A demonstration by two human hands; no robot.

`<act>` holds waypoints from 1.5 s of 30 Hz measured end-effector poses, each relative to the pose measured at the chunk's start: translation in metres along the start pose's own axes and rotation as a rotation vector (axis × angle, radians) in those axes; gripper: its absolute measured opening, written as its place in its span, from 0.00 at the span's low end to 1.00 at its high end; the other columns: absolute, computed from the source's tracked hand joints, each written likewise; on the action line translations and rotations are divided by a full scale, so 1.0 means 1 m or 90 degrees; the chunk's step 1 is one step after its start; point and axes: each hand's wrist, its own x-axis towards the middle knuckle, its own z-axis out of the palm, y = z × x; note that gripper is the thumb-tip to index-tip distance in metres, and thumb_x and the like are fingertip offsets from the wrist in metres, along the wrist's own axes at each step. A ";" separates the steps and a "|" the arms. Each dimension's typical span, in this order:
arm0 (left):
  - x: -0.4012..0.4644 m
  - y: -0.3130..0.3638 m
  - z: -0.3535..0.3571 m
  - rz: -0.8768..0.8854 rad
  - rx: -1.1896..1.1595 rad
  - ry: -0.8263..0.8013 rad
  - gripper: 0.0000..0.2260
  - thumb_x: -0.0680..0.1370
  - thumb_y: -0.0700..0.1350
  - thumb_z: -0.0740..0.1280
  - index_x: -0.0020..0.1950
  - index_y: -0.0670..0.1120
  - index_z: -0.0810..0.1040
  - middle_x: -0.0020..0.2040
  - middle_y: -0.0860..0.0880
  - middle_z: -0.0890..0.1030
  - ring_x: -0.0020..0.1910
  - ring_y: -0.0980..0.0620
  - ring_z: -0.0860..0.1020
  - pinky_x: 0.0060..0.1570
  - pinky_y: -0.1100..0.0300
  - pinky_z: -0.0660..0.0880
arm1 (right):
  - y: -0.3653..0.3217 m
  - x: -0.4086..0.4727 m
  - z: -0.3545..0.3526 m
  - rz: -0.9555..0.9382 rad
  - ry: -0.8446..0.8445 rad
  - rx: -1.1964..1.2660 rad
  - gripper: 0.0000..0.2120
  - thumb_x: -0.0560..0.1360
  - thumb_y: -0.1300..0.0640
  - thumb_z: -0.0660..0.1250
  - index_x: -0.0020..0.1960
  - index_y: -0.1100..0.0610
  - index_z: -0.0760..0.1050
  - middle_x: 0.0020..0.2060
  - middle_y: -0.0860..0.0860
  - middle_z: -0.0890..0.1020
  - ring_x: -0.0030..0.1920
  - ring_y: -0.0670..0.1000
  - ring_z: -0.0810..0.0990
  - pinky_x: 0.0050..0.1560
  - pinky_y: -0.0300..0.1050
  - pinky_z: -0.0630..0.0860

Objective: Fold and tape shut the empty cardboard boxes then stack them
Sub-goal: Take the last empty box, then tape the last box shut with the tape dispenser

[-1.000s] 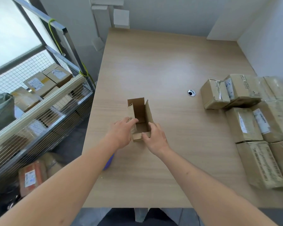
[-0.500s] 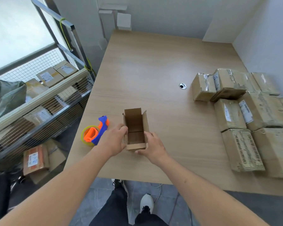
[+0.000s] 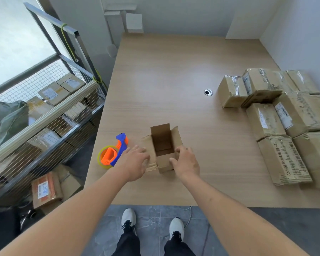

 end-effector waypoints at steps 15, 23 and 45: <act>0.066 -0.031 -0.020 0.022 -0.170 0.035 0.53 0.70 0.49 0.77 0.84 0.50 0.44 0.81 0.48 0.57 0.78 0.43 0.60 0.74 0.49 0.64 | -0.004 0.020 0.027 -0.122 0.008 0.065 0.37 0.76 0.69 0.63 0.77 0.39 0.62 0.55 0.51 0.67 0.49 0.51 0.72 0.51 0.49 0.76; 0.045 -0.037 -0.006 0.086 -0.153 -0.032 0.35 0.71 0.70 0.70 0.73 0.53 0.76 0.71 0.54 0.69 0.72 0.47 0.66 0.71 0.48 0.68 | -0.006 0.038 0.029 -0.163 0.018 0.042 0.35 0.77 0.70 0.62 0.75 0.39 0.63 0.50 0.48 0.63 0.43 0.51 0.71 0.47 0.49 0.78; 0.026 -0.047 0.020 -0.112 -0.281 0.234 0.22 0.74 0.47 0.77 0.65 0.47 0.75 0.58 0.49 0.70 0.49 0.46 0.75 0.51 0.53 0.74 | -0.026 0.020 0.063 -0.234 -0.006 -0.105 0.17 0.84 0.50 0.61 0.73 0.42 0.71 0.81 0.52 0.59 0.81 0.59 0.52 0.68 0.57 0.72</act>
